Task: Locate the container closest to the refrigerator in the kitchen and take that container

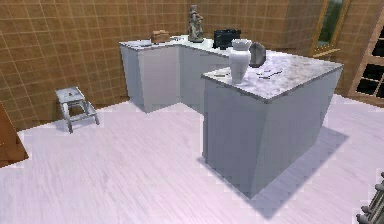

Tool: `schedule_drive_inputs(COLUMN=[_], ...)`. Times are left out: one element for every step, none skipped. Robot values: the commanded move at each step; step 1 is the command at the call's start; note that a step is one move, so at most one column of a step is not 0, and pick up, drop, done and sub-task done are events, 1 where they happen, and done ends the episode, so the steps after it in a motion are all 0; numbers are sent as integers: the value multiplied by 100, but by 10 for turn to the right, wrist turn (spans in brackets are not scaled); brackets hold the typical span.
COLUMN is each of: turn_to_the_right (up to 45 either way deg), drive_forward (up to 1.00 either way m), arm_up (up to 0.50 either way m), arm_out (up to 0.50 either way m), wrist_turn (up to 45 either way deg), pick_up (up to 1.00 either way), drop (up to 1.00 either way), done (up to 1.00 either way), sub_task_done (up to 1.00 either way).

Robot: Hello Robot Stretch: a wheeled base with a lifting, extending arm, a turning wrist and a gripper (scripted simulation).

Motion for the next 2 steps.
schedule_drive_inputs(turn_to_the_right=[0, 0], drive_forward=[0, 0], arm_up=[0, 0], arm_out=[0, 0], wrist_turn=[450, 450], pick_up=[0, 0], drop=[0, 0], done=[0, 0], sub_task_done=[0, 0])
